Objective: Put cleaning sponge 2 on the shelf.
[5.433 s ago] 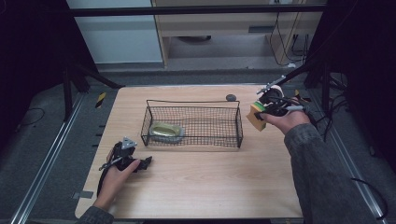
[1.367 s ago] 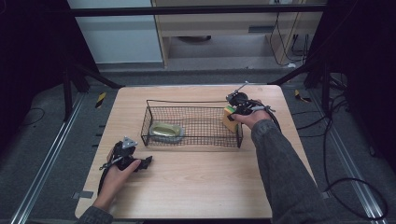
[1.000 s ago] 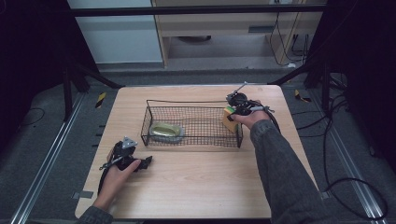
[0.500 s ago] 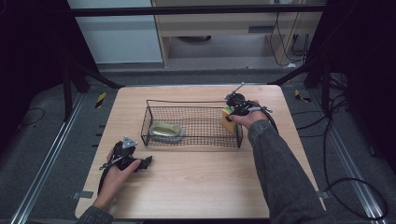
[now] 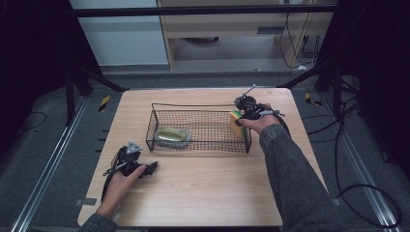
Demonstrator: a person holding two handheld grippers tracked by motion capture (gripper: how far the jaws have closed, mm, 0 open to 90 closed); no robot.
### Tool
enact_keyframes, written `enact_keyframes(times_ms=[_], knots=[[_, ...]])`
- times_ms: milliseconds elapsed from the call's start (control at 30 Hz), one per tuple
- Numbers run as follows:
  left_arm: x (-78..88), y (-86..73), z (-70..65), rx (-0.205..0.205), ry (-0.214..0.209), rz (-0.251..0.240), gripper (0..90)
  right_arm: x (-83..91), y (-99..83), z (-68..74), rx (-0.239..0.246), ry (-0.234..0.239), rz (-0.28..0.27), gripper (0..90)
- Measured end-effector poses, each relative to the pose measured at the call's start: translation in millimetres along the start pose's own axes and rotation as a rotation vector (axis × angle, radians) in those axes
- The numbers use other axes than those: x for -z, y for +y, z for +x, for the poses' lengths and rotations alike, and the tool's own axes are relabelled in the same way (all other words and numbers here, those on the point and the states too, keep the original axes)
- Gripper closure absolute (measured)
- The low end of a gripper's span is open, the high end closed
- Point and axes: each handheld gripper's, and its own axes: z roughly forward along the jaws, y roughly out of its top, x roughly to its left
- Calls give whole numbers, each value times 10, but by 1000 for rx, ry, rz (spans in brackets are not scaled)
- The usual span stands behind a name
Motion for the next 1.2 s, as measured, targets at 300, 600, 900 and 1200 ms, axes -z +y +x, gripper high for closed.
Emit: enact_keyframes(times_ms=[300,600,900,1200], knots=[[-8,8,-2,-1,-1,-1,0,120,-27,60,-6,12,-7,639],[-11,11,-1,-4,0,-1,0,112,17,188,-1,36,-11,616],[-12,10,-5,2,-2,-1,0,12,54,346,7,67,6,569],[-12,10,-5,2,-2,-1,0,-27,43,427,18,94,24,481]])
